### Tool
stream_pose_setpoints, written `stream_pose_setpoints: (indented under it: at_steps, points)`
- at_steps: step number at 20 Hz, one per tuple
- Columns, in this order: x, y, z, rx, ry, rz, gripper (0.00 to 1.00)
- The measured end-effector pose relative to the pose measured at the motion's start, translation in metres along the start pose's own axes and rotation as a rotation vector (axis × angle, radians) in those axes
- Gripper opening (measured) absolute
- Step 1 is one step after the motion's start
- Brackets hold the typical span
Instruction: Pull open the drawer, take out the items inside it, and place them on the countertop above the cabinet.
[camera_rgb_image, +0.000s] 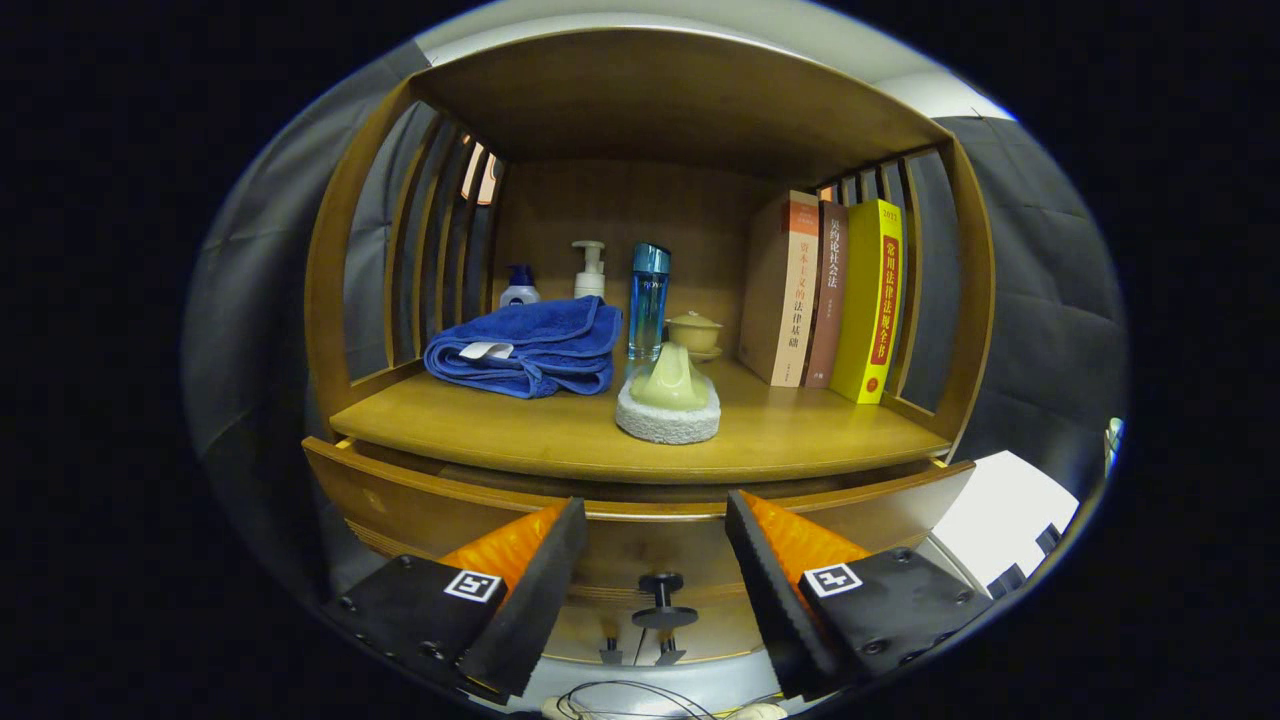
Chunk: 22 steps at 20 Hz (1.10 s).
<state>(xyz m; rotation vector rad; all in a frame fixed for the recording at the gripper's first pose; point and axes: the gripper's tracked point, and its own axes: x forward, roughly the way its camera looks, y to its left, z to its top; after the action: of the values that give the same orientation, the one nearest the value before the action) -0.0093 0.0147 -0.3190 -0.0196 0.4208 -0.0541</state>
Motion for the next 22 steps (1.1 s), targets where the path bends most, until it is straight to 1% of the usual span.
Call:
stream_pose_setpoints:
  at_steps: [4,7,10,12,13,16,22]
  points:
    - [0.014,-0.001,0.002,0.010,-0.011,0.009,0.94]
    - [0.022,-0.002,0.001,0.049,-0.009,0.010,0.94]
    - [0.022,-0.003,0.001,0.033,0.008,0.010,0.94]
    - [0.017,-0.011,-0.001,0.000,0.050,-0.023,0.96]
    - [0.015,-0.008,0.005,0.001,0.057,-0.013,0.96]
    - [-0.006,-0.004,0.049,0.015,0.032,0.017,0.97]
    - [-0.061,-0.011,0.168,0.033,-0.075,0.042,0.97]
